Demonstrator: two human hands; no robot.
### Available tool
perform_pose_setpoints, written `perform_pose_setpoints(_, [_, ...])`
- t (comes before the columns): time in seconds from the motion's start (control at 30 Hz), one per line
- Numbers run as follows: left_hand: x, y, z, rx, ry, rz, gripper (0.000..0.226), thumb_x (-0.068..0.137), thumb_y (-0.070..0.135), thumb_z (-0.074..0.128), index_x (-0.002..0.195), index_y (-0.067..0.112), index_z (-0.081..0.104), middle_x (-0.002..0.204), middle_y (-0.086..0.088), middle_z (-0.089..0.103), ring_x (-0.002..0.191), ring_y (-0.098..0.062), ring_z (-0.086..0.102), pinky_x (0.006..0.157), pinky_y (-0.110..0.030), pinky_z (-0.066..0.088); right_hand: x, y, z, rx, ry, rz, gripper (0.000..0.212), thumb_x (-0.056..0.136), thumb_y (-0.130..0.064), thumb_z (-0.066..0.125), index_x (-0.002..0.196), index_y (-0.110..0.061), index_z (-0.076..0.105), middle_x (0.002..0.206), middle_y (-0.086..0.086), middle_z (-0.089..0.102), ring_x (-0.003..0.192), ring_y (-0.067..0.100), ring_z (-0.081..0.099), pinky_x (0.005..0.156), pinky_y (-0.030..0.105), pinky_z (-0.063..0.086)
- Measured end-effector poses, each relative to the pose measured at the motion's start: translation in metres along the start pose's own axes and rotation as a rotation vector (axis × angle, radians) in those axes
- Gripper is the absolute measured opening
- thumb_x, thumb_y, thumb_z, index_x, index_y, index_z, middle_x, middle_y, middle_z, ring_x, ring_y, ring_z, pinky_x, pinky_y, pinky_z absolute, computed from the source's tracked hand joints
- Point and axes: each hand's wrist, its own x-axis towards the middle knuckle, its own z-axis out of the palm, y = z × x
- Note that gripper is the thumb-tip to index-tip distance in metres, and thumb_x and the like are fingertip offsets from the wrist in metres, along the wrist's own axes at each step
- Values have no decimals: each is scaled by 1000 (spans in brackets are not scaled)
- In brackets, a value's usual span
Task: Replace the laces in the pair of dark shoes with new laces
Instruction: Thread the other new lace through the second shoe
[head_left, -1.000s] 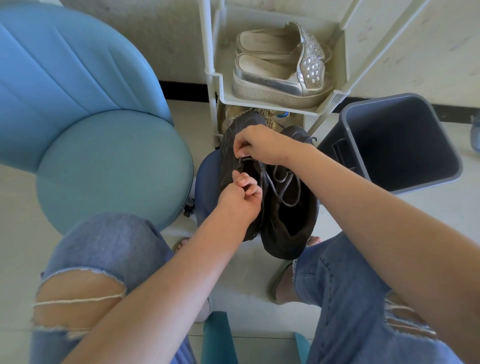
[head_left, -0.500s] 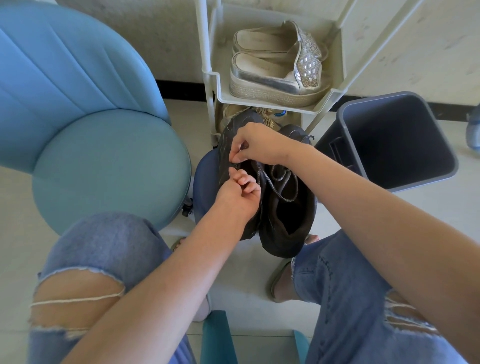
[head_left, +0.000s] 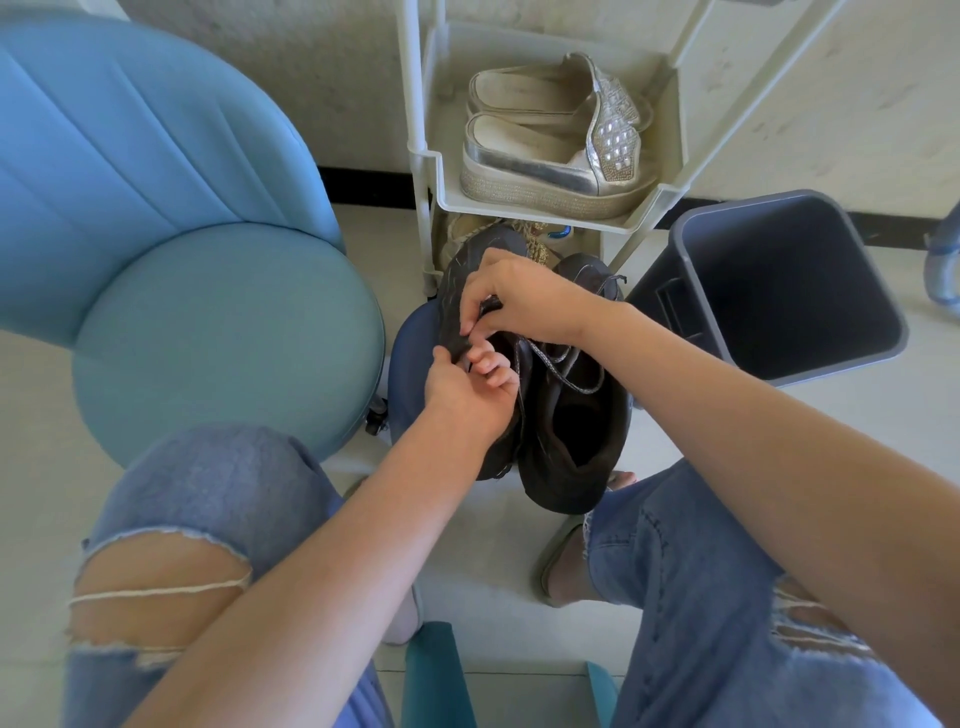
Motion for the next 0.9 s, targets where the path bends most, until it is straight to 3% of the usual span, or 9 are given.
perform_pose_setpoints(0.13, [0,0,1,14,15,0,56,102,47,20,69,13,49,43,4,42,29,-7,37,31,-15,23,0,0,2,159,27,49,11,78,-18,77,88,-12,75,99,7,71,103,10,35,86,8,29])
perform_pose_setpoints(0.2, [0,-1,1,35,24,6,53,103,45,22,68,14,48,43,5,42,29,-6,36,31,-15,23,-1,-5,2,212,25,61,11,79,-18,76,88,-12,75,96,7,71,104,11,38,82,4,29])
perform_pose_setpoints(0.3, [1,-3,4,78,54,42,47,104,39,25,68,16,45,46,5,40,28,-6,35,29,-15,22,0,-34,3,385,3,3,7,79,-10,76,82,-4,73,78,-2,69,78,0,55,68,5,39])
perform_pose_setpoints(0.37, [2,-2,4,150,89,65,43,105,28,24,69,18,44,53,5,38,29,-6,35,28,-14,21,-1,-58,3,568,-36,-49,7,79,-6,75,77,-11,71,68,-12,66,62,-6,56,63,5,41])
perform_pose_setpoints(0.5, [-6,7,3,409,59,-80,52,104,38,17,73,13,51,47,8,37,31,-4,34,31,-14,18,-7,-81,-15,896,-70,-108,10,85,-3,67,83,-13,69,68,-7,67,61,5,57,66,18,49])
perform_pose_setpoints(0.6, [-18,23,14,773,61,-104,37,103,29,29,76,14,49,43,7,39,29,-3,35,28,-13,17,-13,-71,-34,1018,46,-47,10,90,-3,61,96,-9,66,82,0,70,70,10,62,74,26,52])
perform_pose_setpoints(0.7, [-29,42,23,1394,181,206,10,95,22,54,89,14,49,62,4,48,38,-2,43,32,-12,25,-23,-50,-47,1004,166,52,21,94,-9,56,114,-10,63,106,5,71,88,16,68,81,30,56])
perform_pose_setpoints(0.8, [-27,56,18,1719,182,510,46,85,17,68,122,21,41,82,2,53,59,-8,56,49,-18,42,-33,-26,-52,889,313,280,26,96,-11,55,121,-4,60,115,17,67,83,18,68,78,29,59])
perform_pose_setpoints(0.9, [-18,53,14,2000,42,669,53,78,16,74,126,23,53,104,-5,57,89,-19,61,77,-29,48,-44,-13,-46,753,285,445,24,92,0,57,116,2,62,111,22,67,75,18,65,65,23,58])
